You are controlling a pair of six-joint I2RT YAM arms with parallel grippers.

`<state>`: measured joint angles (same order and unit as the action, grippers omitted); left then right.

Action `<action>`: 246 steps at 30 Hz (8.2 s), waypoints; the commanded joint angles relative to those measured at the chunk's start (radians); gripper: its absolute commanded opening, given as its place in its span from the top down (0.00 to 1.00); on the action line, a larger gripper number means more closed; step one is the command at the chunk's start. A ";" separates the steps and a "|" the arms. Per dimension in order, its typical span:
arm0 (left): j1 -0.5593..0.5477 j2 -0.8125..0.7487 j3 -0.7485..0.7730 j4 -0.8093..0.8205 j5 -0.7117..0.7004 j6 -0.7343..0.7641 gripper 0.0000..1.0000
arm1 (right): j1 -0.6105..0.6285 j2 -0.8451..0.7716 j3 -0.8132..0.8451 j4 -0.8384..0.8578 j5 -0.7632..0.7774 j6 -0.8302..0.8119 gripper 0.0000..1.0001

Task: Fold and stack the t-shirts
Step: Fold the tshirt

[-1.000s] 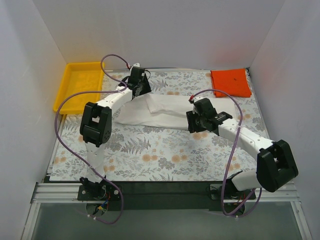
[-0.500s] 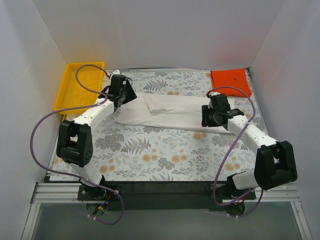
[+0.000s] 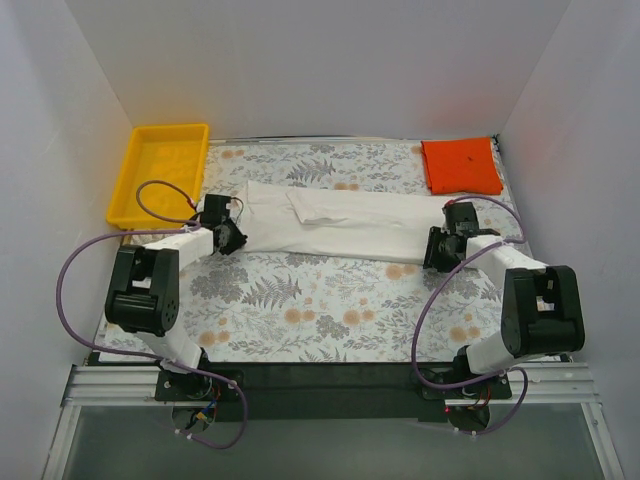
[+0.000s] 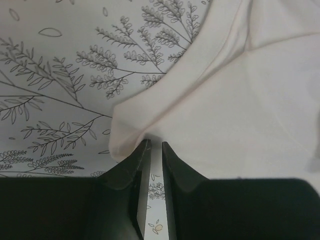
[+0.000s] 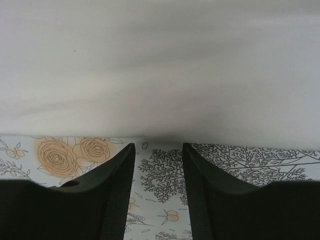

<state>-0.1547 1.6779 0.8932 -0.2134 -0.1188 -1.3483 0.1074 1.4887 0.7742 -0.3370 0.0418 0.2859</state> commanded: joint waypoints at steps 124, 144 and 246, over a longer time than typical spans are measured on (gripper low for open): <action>-0.045 0.399 0.483 0.008 0.229 -0.069 0.89 | 0.425 0.720 0.703 0.374 -0.668 0.176 0.75; 0.006 0.301 0.458 0.016 0.211 -0.078 0.66 | 0.339 0.602 0.602 0.388 -0.617 0.188 0.77; -0.134 0.379 0.558 -0.110 0.225 -0.083 0.92 | 0.207 0.117 0.131 -0.033 -0.149 -0.025 0.63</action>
<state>-0.2752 2.0842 1.4158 -0.3077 0.1234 -1.4548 0.3180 1.6047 0.8932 -0.3557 -0.1112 0.2584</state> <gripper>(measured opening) 0.105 0.373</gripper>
